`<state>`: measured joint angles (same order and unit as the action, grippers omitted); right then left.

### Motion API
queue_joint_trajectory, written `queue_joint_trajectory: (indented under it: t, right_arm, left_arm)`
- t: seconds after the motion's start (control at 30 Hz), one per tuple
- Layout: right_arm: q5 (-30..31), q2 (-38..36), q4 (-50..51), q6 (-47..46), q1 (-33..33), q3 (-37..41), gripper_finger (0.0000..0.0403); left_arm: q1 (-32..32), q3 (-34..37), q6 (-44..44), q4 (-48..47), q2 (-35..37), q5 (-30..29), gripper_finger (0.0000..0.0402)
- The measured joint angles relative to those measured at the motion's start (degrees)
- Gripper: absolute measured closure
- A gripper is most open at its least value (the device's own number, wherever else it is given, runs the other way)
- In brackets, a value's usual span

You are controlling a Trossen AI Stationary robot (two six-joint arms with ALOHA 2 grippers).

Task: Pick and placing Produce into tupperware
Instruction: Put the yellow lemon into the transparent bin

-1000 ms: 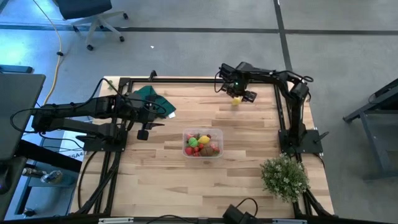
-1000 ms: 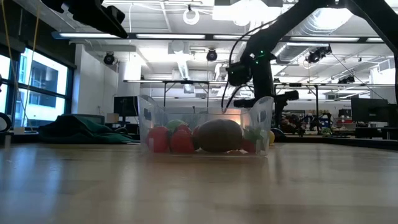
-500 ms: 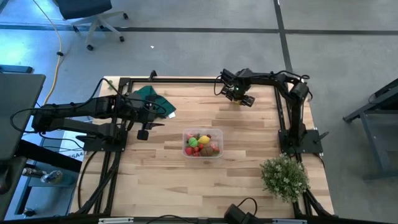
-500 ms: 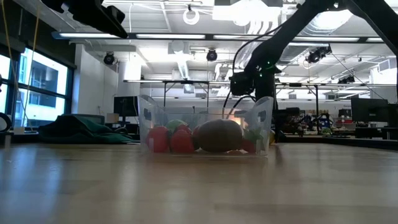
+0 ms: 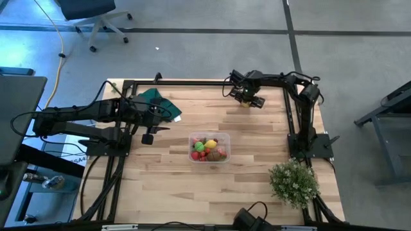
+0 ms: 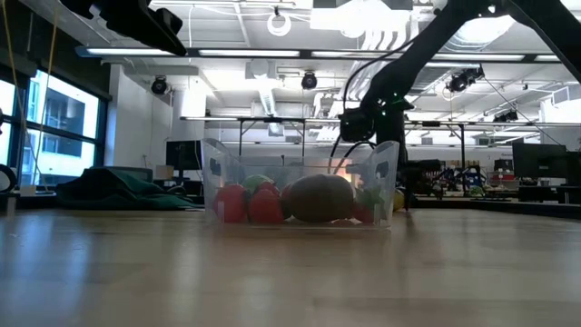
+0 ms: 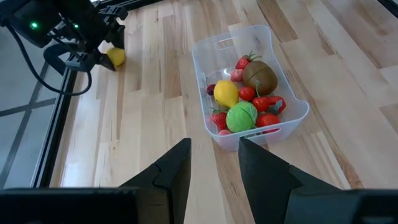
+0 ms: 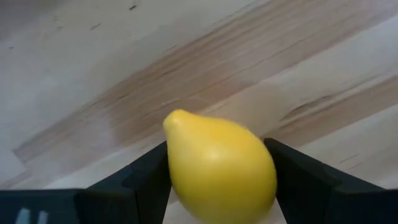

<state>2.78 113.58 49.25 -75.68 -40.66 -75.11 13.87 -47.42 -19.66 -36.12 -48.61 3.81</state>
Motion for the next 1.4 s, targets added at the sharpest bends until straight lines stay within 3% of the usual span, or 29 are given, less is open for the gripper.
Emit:
queue_joint_trajectory:
  t: [0.43, 0.73, 1.17, 1.4]
  right_arm:
    - [0.72, 0.00, -0.66, 2.67, -0.23, 0.00, 0.0170]
    - [1.60, 0.00, -1.31, 2.67, -0.24, -0.02, 0.0210]
    - [2.10, 0.00, -2.39, 4.17, -0.23, -0.09, 0.0212]
    - [1.66, -0.70, -0.35, 7.22, 1.55, -6.50, 0.0213]
  left_arm:
    - [-0.02, 0.00, 0.00, 0.00, -0.01, 0.00, 0.0279]
    - [0.00, 0.00, 0.00, 0.00, 0.00, 0.00, 0.0279]
    - [0.00, 0.00, 0.00, 0.00, -0.01, 0.00, 0.0279]
    - [0.00, 0.00, 0.00, 0.00, -0.01, 0.02, 0.0279]
